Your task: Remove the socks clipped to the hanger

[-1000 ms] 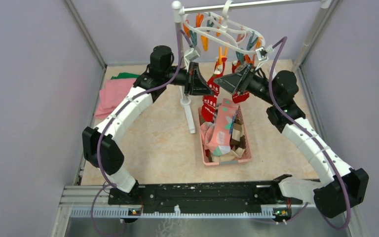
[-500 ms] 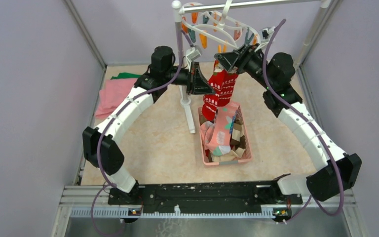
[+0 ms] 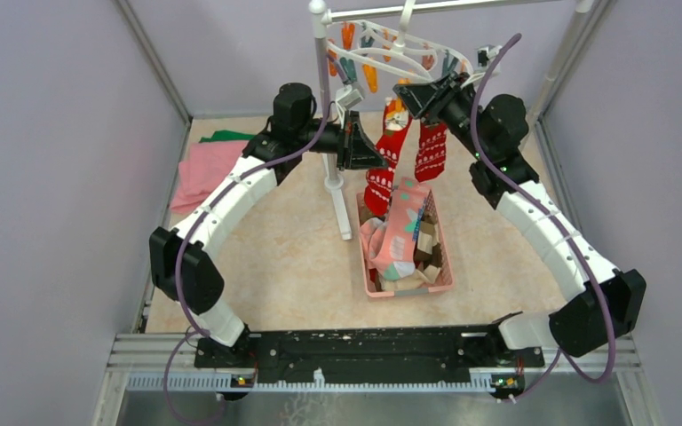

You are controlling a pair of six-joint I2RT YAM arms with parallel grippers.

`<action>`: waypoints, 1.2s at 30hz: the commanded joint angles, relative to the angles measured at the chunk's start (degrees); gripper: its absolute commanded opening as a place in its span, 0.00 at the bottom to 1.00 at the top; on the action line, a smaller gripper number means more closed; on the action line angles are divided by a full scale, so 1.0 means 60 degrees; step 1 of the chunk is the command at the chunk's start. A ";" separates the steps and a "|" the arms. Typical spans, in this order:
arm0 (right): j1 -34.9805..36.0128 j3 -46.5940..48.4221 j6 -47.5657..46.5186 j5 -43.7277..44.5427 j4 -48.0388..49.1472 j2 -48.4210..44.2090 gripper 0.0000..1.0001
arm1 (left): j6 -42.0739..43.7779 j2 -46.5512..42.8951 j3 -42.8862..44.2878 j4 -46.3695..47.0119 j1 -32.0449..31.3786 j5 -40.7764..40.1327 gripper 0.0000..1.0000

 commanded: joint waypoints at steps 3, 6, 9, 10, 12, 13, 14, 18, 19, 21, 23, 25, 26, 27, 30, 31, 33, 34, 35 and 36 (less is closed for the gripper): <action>0.0052 0.0119 0.0215 0.0219 0.0828 0.0004 0.14 | 0.0005 -0.0018 -0.0013 0.0287 -0.0046 0.0053 0.00; 0.0051 0.0110 0.0182 0.0259 0.0728 -0.0049 0.00 | 0.0196 -0.0104 -0.0290 0.0175 -0.0046 -0.0014 0.00; 0.0052 0.0134 0.0131 0.0267 0.0631 -0.0097 0.00 | 0.0281 -0.0197 -0.0791 0.0109 -0.0062 0.0004 0.00; 0.0052 0.0148 0.0129 0.0256 0.0594 -0.0099 0.00 | 0.0308 -0.0229 -0.1003 0.0111 -0.0095 0.0019 0.00; 0.0049 0.0172 0.0119 0.0187 0.0573 -0.0084 0.00 | 0.0421 -0.0284 -0.1409 0.0101 -0.0206 -0.0006 0.00; 0.0051 0.0184 0.0117 0.0157 0.0541 -0.0064 0.00 | 0.0490 -0.0297 -0.1642 0.0077 -0.0294 -0.0028 0.00; 0.0048 0.0173 0.0126 0.0120 0.0510 -0.0072 0.00 | 0.0565 -0.0280 -0.1770 0.0061 -0.0393 -0.0065 0.00; 0.0042 -0.0023 0.0129 0.0019 0.0388 -0.0220 0.13 | 0.0976 0.0031 -0.1993 -0.0112 -0.0811 -0.0218 0.00; 0.0050 -0.0170 0.0097 0.0011 0.0379 -0.0317 0.18 | 0.1093 0.0118 -0.2025 -0.0131 -0.0890 -0.0245 0.00; 0.0038 -0.0408 0.0040 0.0038 0.0312 -0.0532 0.29 | 0.1375 0.0306 -0.2126 -0.0152 -0.1071 -0.0397 0.00; 0.0037 -0.0652 -0.0066 0.0047 0.0213 -0.0742 0.39 | 0.1615 0.0476 -0.2220 -0.0158 -0.1213 -0.0503 0.02; 0.0030 -0.0953 -0.0149 0.0012 0.0123 -0.0987 0.48 | 0.1964 0.0581 -0.2298 -0.0319 -0.1419 -0.0709 0.19; 0.0036 -0.1143 -0.0180 0.0017 0.0058 -0.1196 0.53 | 0.2348 0.0603 -0.2328 -0.0485 -0.1537 -0.0872 0.34; 0.0037 -0.1387 -0.0247 0.0069 -0.0012 -0.1373 0.58 | 0.2507 0.0605 -0.2394 -0.0571 -0.1612 -0.1010 0.58; 0.0029 -0.2204 -0.0546 0.0527 -0.0383 -0.2079 0.70 | 0.2755 0.0515 -0.2433 -0.0898 -0.1635 -0.1239 0.98; 0.0038 -0.2481 -0.0686 0.0765 -0.0496 -0.2346 0.72 | 0.2897 0.0459 -0.2360 -0.1112 -0.1632 -0.1334 0.99; 0.0036 -0.3002 -0.1018 0.1408 -0.0718 -0.2865 0.74 | 0.3150 0.0356 -0.2171 -0.1590 -0.1572 -0.1344 0.99; 0.0037 -0.3278 -0.1259 0.1772 -0.0783 -0.3094 0.75 | 0.3227 0.0309 -0.2065 -0.1801 -0.1534 -0.1279 0.99; 0.0031 -0.3507 -0.1464 0.2208 -0.0847 -0.3234 0.77 | 0.3280 0.0231 -0.1977 -0.1972 -0.1491 -0.1181 0.99; 0.0007 -0.3684 -0.1676 0.2509 -0.0876 -0.3285 0.79 | 0.3340 0.0171 -0.1911 -0.2125 -0.1442 -0.1054 0.99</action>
